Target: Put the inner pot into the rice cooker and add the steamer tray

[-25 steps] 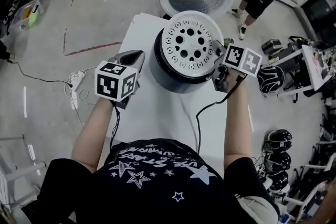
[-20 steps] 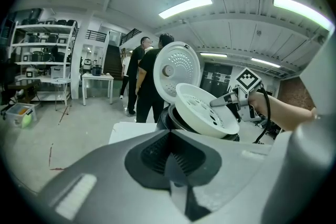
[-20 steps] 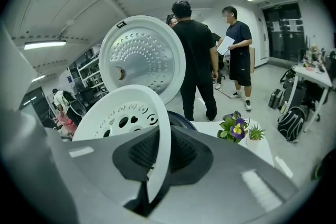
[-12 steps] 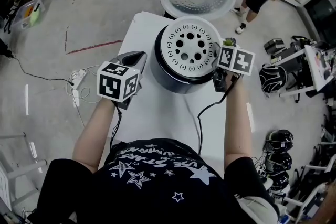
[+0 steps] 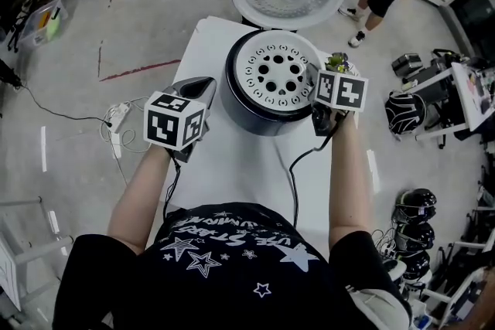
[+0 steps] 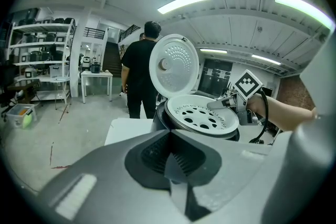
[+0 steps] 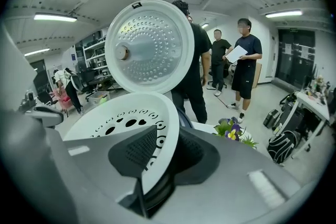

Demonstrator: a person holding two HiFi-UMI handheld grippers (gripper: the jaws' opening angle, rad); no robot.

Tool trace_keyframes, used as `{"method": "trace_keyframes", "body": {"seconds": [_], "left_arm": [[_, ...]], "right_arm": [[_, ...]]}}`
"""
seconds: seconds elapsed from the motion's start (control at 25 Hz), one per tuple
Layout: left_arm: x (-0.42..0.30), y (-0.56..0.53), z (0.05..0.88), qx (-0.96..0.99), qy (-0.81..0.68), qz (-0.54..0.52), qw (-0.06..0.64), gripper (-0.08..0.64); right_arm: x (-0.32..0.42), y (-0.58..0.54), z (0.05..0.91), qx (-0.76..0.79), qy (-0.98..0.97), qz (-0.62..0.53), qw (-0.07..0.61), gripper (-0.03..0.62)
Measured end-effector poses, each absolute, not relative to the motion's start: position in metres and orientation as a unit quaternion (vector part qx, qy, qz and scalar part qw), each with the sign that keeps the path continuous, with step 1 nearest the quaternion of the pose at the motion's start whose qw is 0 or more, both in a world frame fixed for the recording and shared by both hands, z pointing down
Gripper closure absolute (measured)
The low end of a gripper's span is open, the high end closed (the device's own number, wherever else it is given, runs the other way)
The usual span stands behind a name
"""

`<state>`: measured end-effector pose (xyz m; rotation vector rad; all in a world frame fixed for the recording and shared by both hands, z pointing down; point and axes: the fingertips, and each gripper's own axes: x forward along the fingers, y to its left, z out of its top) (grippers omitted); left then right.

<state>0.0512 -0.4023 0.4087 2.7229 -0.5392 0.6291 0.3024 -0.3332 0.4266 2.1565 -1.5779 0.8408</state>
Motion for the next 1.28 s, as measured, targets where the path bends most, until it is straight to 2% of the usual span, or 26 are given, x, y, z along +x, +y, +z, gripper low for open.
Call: {"method": "trace_keyframes", "body": {"seconds": [0.24,0.48,0.84,1.0,1.28], "left_arm": [[0.055,-0.394,0.407,0.947,-0.184,0.221,0.14,0.555],[0.054,-0.385,0.401,0.948,-0.186,0.222,0.132,0.555],[0.057,-0.362,0.39,0.949,-0.197,0.213,0.122,0.555],[0.055,-0.349,0.385,0.947,-0.215,0.213,0.103,0.555],[0.041,-0.314,0.394,0.936,-0.255,0.222,0.095,0.555]], "right_arm": [[0.296,-0.331,0.426,0.753,-0.572,0.283,0.161,0.382],[0.293,-0.323,0.409,0.758,-0.586,0.25,0.14,0.334],[0.282,-0.298,0.397,0.751,-0.608,0.227,0.124,0.336],[0.276,-0.283,0.382,0.758,-0.613,0.179,0.131,0.348],[0.252,-0.258,0.363,0.748,-0.645,0.121,0.099,0.418]]}}
